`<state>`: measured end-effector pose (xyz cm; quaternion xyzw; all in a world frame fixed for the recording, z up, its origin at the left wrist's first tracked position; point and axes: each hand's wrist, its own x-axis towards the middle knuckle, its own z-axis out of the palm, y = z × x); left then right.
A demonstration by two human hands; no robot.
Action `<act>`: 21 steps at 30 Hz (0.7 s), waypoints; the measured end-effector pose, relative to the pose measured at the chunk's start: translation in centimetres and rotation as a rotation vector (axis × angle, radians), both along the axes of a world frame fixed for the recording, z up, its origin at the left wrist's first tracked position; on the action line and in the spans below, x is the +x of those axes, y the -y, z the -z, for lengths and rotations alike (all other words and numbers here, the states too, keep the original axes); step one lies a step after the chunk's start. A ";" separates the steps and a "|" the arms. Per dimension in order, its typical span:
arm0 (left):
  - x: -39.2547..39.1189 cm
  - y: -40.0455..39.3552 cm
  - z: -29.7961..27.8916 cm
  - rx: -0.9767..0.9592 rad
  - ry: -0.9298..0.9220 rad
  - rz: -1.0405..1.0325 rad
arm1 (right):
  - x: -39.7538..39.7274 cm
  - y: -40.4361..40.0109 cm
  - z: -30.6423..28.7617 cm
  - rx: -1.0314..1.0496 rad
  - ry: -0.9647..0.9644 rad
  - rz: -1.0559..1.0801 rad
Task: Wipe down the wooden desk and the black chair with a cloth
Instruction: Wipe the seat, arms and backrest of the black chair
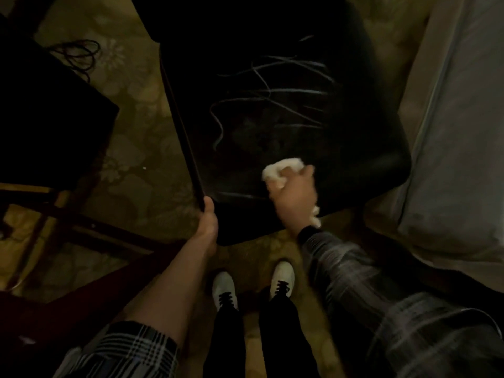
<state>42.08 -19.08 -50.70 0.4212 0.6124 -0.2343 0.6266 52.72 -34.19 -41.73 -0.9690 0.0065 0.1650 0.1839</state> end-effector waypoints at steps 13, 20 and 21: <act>1.9 1.0 -4.3 0.134 -0.062 0.117 | 2.1 1.8 -0.9 -0.031 -0.012 -0.024; 1.9 0.9 -3.6 0.125 -0.050 0.033 | -2.9 -1.5 -1.0 0.083 -0.075 -0.412; 1.7 0.7 -3.8 0.069 -0.032 -0.049 | -2.2 -0.9 -1.3 0.053 -0.091 -0.485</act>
